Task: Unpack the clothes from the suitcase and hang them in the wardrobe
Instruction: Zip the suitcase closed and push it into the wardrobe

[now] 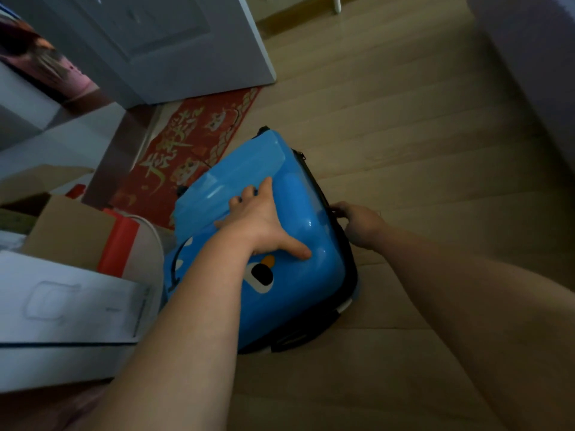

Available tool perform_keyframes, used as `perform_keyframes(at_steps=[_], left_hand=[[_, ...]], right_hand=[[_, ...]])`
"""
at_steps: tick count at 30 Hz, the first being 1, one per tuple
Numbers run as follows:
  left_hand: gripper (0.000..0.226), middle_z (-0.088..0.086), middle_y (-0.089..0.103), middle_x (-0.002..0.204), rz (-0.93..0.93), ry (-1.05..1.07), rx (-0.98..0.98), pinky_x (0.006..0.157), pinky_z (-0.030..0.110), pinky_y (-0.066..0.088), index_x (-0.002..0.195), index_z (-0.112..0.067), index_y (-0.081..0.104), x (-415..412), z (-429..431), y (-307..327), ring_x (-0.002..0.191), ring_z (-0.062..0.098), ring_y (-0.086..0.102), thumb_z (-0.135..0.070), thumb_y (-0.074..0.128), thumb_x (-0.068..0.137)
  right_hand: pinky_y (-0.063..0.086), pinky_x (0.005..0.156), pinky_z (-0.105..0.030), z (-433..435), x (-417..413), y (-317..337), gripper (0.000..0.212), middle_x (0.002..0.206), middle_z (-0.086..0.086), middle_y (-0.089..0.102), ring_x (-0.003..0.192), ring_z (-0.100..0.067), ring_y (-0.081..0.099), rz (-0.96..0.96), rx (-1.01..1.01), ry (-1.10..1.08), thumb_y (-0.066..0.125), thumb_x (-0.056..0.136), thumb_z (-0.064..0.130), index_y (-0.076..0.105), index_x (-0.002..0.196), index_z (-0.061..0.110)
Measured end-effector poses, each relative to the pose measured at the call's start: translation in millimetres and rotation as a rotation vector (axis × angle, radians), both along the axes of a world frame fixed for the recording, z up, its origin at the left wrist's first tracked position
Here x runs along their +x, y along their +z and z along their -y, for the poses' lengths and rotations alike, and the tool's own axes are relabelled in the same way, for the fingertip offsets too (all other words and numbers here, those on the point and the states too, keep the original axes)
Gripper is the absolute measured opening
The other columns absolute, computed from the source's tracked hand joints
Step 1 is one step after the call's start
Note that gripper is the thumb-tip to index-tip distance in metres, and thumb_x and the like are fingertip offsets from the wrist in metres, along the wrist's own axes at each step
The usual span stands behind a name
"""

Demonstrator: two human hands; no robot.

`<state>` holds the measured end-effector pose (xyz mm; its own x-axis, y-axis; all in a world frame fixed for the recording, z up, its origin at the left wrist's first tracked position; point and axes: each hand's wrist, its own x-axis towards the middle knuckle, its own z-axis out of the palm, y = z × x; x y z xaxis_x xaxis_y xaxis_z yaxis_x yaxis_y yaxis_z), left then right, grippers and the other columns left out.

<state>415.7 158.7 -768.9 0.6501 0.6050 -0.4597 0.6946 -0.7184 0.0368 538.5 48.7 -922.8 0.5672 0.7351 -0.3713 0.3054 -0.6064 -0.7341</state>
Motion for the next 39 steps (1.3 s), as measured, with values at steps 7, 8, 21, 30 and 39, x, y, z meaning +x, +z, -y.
perform_keyframes(at_steps=[7,8,21,30,39], left_hand=[[0.138,0.001,0.027,0.144,0.016,-0.017,0.01,0.106,0.058,0.032,0.146,-0.033,0.011,-2,-9,4,0.134,0.03,0.024,-0.064,0.084,0.033],[0.137,0.001,0.029,0.142,0.018,-0.016,0.01,0.106,0.057,0.033,0.146,-0.033,0.013,-1,-9,4,0.133,0.03,0.026,-0.065,0.084,0.033],[0.136,0.003,0.031,0.147,0.211,0.074,0.027,0.109,0.056,0.029,0.149,-0.029,0.016,17,0,-9,0.136,0.032,0.026,-0.067,0.082,0.036],[0.112,0.0,0.034,0.151,0.455,0.126,0.173,0.108,0.06,0.027,0.145,-0.026,0.03,51,21,-35,0.14,0.029,0.028,-0.071,0.072,0.052],[0.092,0.003,0.026,0.155,0.44,0.059,0.345,0.109,0.067,0.018,0.145,-0.024,0.03,70,52,-46,0.143,0.032,0.02,-0.073,0.057,0.072]], right_hand=[[0.046,0.087,-0.036,-2,3,-10,0.027,0.117,-0.008,0.063,0.111,-0.029,0.055,0.294,-0.142,-0.061,0.051,0.092,0.029,0.063,0.116,0.023],[0.045,0.085,-0.035,-1,4,-10,0.026,0.116,-0.009,0.063,0.11,-0.029,0.056,0.326,-0.148,-0.058,0.051,0.093,0.029,0.063,0.114,0.021],[0.033,0.086,-0.037,27,17,17,0.031,0.11,-0.005,0.061,0.105,-0.026,0.052,0.746,-0.224,0.025,0.045,0.089,0.01,0.06,0.113,0.021],[0.031,0.081,-0.036,69,36,20,0.026,0.104,-0.004,0.059,0.097,-0.025,0.055,0.764,-0.259,0.005,0.046,0.09,0.011,0.06,0.11,0.02],[0.034,0.086,-0.036,94,38,21,0.028,0.107,-0.005,0.058,0.099,-0.027,0.056,0.723,-0.289,0.009,0.047,0.087,0.009,0.058,0.11,0.018]])
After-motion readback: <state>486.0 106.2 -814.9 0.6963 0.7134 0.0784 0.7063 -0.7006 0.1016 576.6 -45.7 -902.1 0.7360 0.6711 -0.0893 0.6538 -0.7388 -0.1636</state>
